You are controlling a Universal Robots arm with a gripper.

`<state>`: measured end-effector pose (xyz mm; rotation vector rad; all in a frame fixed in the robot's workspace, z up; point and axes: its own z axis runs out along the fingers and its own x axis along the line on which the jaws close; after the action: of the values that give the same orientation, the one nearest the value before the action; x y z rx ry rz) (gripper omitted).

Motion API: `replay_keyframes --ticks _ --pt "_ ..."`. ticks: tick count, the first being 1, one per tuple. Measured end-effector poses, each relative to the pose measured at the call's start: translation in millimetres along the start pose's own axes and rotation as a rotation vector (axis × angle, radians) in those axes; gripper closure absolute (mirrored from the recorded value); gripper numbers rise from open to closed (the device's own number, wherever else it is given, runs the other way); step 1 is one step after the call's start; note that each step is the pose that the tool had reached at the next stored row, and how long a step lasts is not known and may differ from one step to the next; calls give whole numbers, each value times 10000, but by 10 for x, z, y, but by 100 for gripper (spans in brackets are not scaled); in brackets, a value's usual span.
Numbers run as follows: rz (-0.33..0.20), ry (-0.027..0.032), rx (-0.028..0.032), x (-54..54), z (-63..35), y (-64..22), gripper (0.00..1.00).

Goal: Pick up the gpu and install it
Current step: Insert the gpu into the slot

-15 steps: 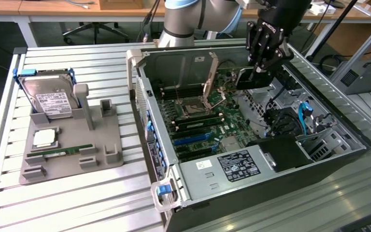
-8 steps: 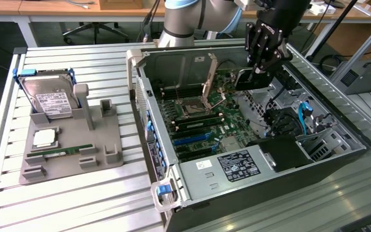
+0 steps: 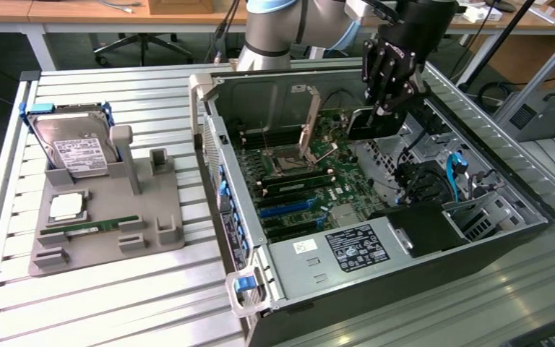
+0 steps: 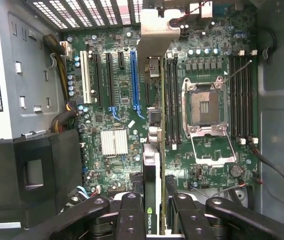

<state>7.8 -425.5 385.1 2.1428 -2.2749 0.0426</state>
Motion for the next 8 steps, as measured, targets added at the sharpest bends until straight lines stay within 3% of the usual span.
replay_keyframes --ticks 4,8 --pt "2 -1 2 1 1 5 73" --pt "2 -5 43 3 1 48 73"
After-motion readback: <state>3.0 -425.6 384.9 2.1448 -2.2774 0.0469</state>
